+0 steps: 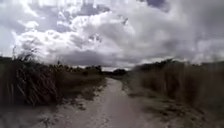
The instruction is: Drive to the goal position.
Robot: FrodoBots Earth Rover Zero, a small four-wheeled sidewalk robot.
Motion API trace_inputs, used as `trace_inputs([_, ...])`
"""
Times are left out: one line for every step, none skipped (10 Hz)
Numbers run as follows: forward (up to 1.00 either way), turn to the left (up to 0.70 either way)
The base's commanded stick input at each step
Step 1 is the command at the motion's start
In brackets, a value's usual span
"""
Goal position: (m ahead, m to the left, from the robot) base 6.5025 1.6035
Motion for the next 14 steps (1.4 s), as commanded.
trace_inputs([0.69, 0.01])
trace_inputs([0.69, 0.01])
trace_inputs([0.69, 0.01])
trace_inputs([0.69, 0.01])
trace_inputs([0.69, 0.01])
trace_inputs([0.69, 0.01])
trace_inputs([0.69, 0.01])
trace_inputs([0.69, 0.01])
trace_inputs([0.69, 0.01])
trace_inputs([0.69, 0.01])
trace_inputs([0.69, 0.01])
trace_inputs([0.69, 0.01])
trace_inputs([0.69, 0.01])
trace_inputs([0.69, 0.01])
